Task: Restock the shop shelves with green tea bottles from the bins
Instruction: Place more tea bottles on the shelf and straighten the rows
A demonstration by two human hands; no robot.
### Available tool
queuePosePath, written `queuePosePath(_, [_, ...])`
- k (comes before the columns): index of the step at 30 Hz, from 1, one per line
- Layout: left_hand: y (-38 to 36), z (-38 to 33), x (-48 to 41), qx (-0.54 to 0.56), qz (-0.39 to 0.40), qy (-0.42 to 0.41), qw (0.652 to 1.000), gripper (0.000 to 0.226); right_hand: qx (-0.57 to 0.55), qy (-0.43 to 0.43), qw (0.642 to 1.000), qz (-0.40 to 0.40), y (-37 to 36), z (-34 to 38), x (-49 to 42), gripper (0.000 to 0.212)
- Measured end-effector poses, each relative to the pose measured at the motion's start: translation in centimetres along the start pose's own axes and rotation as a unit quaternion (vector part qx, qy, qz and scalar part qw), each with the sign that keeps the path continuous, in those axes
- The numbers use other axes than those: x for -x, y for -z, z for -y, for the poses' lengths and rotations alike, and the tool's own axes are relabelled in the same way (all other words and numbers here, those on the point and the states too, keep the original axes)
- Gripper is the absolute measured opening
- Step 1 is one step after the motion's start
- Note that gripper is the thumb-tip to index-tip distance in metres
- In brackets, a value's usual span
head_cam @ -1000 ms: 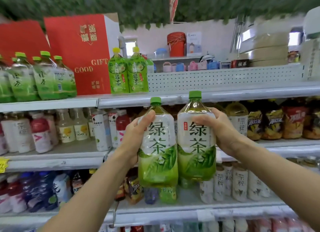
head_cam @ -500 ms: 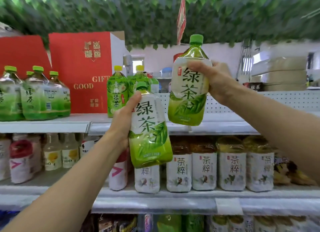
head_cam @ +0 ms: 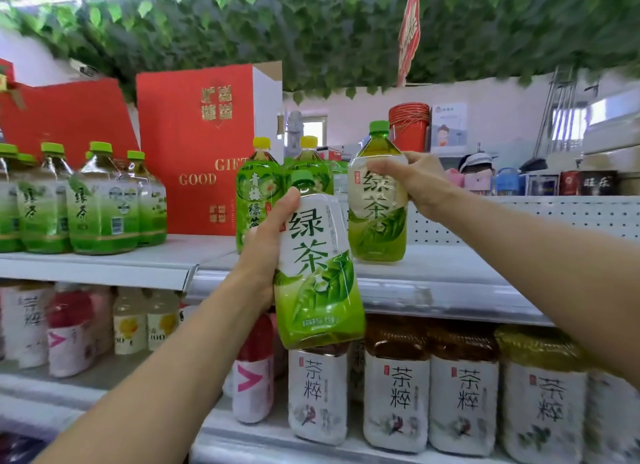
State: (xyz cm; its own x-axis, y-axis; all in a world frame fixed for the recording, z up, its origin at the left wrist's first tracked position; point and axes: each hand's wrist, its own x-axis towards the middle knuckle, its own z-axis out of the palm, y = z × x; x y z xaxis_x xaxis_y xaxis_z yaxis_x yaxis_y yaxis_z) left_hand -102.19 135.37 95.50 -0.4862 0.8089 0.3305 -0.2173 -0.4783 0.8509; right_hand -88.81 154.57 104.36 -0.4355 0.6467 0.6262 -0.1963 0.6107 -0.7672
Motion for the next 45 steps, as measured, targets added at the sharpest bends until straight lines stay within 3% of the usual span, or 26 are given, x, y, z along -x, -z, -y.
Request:
queuePosePath(4, [0.5, 0.2, -0.6, -0.013, 0.006, 0.001, 1.000, 0.082, -0.004, -0.023, 1.000, 0.018, -0.6, -1.2, -1.0, 0.054])
queuePosePath(9, [1.1, 0.5, -1.3, -0.029, 0.019, -0.004, 0.999, 0.074, -0.002, -0.046, 0.998, 0.039, -0.6, -2.0, -1.9, 0.037])
queuePosePath(13, [1.1, 0.5, -1.1, -0.040, 0.016, -0.015, 0.999, 0.071, 0.026, -0.067, 0.996, 0.058, -0.2, -1.3, -1.8, 0.045])
queuePosePath(16, [0.7, 0.4, -0.5, -0.053, 0.002, -0.031, 0.998, 0.066, 0.103, -0.061, 0.992, 0.029, -1.1, 0.1, 0.1, 0.072])
queuePosePath(19, [0.1, 0.6, 0.4, -0.049, -0.009, -0.068, 0.996, 0.069, 0.126, 0.041, 0.990, -0.051, -2.0, 1.9, 4.4, 0.113])
queuePosePath(22, [-1.7, -0.4, 1.1, -0.021, 0.011, -0.150, 0.988, 0.092, 0.074, 0.082, 0.991, 0.079, -1.9, 3.3, 10.0, 0.112])
queuePosePath(24, [-3.5, -1.5, 1.2, -0.024, 0.020, -0.233, 0.972, 0.098, 0.077, 0.057, 0.977, 0.192, -1.9, 3.7, 12.6, 0.090])
queuePosePath(26, [-5.4, -2.3, 0.9, -0.042, 0.012, -0.303, 0.952, 0.093, 0.049, 0.064, 0.972, 0.221, -1.7, 3.7, 13.4, 0.071])
queuePosePath(28, [-7.1, -3.0, 0.3, -0.078, 0.019, -0.333, 0.939, 0.088, 0.014, 0.081, 0.983, 0.165, -0.9, 3.7, 13.2, 0.069])
queuePosePath(32, [-9.2, -3.6, -1.3, -0.201, 0.055, -0.309, 0.928, 0.112, -0.039, 0.089, 0.995, 0.017, 1.2, 2.7, 11.8, 0.085])
queuePosePath(35, [-8.3, -1.5, -4.0, -0.314, 0.011, -0.237, 0.919, 0.097, -0.076, 0.063, 0.994, -0.055, 3.2, 1.4, 10.1, 0.096])
queuePosePath(41, [-6.1, 3.1, -7.2, -0.526, 0.015, -0.154, 0.837, 0.129, -0.055, -0.013, 0.992, -0.109, 6.2, -1.7, 7.7, 0.107])
queuePosePath(45, [-6.4, 4.3, -7.7, -0.584, -0.006, -0.154, 0.797, 0.138, -0.017, -0.050, 0.996, -0.077, 6.2, -3.2, 6.7, 0.111])
